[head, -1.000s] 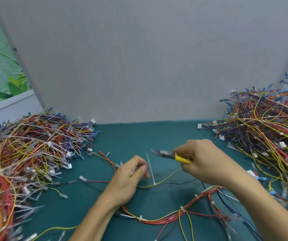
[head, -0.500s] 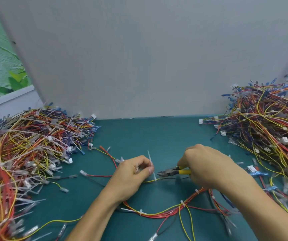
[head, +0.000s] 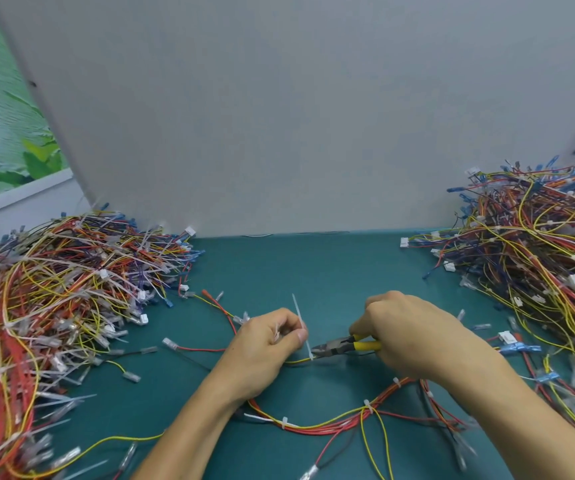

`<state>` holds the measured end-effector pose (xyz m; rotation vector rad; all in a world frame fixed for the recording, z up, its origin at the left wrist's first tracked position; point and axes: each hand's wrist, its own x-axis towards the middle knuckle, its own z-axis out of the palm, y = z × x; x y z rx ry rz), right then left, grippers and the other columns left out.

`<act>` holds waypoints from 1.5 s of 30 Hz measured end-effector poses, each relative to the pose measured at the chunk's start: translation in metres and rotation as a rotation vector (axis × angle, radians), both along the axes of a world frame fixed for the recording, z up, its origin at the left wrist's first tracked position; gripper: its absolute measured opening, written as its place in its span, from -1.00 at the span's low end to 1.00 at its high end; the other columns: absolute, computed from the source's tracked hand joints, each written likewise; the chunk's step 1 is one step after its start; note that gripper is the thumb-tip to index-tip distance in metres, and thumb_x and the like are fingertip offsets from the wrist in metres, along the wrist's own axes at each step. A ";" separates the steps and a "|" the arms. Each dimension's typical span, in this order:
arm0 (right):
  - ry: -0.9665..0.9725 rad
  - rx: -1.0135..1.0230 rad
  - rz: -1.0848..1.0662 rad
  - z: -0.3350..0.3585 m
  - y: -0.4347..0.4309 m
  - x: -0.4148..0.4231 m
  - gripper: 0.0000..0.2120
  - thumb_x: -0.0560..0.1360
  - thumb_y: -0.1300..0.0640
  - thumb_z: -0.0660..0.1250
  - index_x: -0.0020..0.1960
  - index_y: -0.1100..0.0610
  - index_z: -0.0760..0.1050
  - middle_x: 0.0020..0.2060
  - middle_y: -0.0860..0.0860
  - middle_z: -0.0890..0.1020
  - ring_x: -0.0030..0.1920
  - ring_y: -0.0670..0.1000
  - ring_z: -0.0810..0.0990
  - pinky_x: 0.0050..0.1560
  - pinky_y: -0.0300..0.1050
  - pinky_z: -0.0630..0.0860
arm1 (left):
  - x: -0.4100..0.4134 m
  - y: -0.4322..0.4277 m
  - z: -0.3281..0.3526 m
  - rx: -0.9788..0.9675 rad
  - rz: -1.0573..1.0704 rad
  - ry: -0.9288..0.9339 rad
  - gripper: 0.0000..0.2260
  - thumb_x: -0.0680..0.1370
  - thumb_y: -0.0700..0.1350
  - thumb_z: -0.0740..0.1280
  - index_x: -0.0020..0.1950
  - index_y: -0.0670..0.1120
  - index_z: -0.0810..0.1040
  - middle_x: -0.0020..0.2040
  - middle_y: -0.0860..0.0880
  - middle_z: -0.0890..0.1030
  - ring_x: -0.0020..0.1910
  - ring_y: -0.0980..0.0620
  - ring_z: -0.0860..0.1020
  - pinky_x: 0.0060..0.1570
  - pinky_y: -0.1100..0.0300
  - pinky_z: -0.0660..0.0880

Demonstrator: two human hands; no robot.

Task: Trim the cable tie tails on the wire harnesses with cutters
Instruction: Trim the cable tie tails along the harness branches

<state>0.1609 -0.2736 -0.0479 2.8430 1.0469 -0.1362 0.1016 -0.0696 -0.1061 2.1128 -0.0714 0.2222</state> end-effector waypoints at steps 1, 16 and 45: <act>0.000 0.004 -0.001 0.000 -0.001 0.001 -0.78 0.36 0.29 0.22 -0.07 0.06 0.50 -0.13 0.01 0.46 -0.05 0.17 0.53 -0.15 0.07 0.57 | 0.000 0.000 0.000 -0.002 0.002 -0.001 -0.87 0.56 -0.17 0.32 -0.18 -0.02 0.55 -0.38 0.21 0.50 -0.32 0.23 0.41 -0.22 0.36 0.35; 0.015 0.025 0.010 0.000 0.001 0.000 -0.75 0.38 0.27 0.23 -0.03 0.01 0.51 -0.14 -0.03 0.43 -0.05 0.15 0.52 -0.16 0.04 0.56 | 0.000 0.000 0.002 -0.011 0.016 0.015 -0.87 0.56 -0.16 0.32 -0.18 -0.01 0.55 -0.35 0.18 0.53 -0.30 0.22 0.45 -0.18 0.32 0.38; -0.061 0.020 0.052 -0.006 0.004 -0.002 -0.84 0.43 0.26 0.22 -0.08 0.03 0.47 -0.21 -0.05 0.34 -0.19 0.14 0.39 -0.22 0.00 0.54 | -0.001 0.000 0.003 -0.040 0.031 0.026 -0.86 0.56 -0.18 0.32 -0.19 -0.04 0.56 -0.34 0.13 0.55 -0.34 0.23 0.42 -0.25 0.39 0.34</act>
